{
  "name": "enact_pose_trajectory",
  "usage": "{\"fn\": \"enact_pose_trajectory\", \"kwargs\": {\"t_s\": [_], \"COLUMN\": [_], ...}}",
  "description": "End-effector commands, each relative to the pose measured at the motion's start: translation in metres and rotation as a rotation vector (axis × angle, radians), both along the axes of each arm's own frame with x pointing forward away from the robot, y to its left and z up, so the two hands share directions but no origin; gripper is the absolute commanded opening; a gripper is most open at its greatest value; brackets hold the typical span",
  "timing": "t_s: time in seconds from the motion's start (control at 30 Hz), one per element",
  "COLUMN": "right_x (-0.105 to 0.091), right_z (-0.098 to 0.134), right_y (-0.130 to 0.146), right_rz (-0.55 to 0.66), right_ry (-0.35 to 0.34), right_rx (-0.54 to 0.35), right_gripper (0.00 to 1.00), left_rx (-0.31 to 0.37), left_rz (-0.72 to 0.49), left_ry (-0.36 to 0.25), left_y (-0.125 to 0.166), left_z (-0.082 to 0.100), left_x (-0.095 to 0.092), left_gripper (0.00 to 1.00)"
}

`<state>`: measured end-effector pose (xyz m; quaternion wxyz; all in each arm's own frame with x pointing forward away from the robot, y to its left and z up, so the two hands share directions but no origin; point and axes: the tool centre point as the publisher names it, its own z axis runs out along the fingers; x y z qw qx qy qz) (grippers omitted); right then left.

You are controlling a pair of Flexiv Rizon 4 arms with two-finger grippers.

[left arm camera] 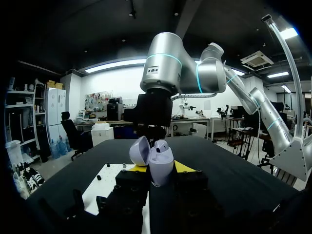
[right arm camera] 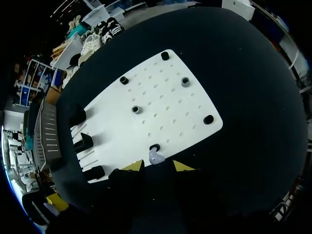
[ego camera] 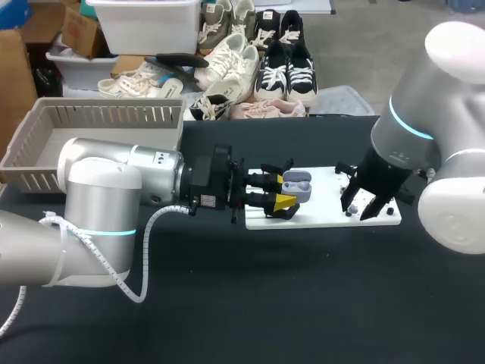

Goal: Pick up each earbud case from the left stands, insert the matching earbuds, close the lid, and place the case in the box.

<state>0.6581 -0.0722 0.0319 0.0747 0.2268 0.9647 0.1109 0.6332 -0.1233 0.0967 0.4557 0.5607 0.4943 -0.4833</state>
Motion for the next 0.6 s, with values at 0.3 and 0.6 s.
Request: {"fn": "enact_pose_trajectory", "kwargs": {"t_s": [0.3,0.6], "right_x": [0.0029,0.0049], "right_z": [-0.0026,-0.004], "right_y": [-0.0003,-0.0015], "right_rz": [-0.005,-0.004], "right_ry": [-0.002,-0.001], "right_rx": [-0.003,-0.003], "right_gripper": [0.29,0.26], "left_rx": [-0.002,-0.002], "left_rz": [0.001,0.001], "left_ry": [-0.001,-0.001], "left_y": [-0.0002,-0.0002], "left_z": [-0.0008,-0.0008], "left_x": [0.0001,0.0001], "left_gripper": [0.0,0.0]}}
